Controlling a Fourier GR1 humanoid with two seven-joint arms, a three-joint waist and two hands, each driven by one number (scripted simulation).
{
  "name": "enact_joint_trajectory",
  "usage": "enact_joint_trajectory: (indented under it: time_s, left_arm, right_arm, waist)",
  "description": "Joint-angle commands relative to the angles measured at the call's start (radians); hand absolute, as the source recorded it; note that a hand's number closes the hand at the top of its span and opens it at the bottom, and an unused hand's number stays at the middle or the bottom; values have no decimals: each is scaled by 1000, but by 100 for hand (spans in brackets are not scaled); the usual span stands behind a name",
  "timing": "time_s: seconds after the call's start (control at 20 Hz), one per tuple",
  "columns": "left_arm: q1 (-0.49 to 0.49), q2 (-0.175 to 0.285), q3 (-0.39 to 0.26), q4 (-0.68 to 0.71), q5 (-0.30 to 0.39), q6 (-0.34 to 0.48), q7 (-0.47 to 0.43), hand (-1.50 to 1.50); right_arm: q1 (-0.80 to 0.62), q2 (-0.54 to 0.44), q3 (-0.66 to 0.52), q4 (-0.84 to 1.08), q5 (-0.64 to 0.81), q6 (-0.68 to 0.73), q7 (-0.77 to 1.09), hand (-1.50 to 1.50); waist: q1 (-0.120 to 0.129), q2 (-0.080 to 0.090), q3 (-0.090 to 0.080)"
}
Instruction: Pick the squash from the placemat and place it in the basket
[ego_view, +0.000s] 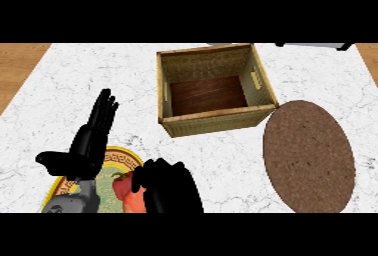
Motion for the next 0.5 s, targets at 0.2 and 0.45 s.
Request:
enact_joint_trajectory:
  time_s: [0.2,0.45]
  left_arm:
    - [30,-1,3,-38,-8,22,35,0]
    - [15,20,34,0,0,11,1,0]
  right_arm:
    - [-296,2,33,-193,-77,-121,296,150]
    - [-386,2,-19,-204,-124,-111,433,150]
  waist:
    - [-34,-12,-2]
    - [-56,-14,-4]
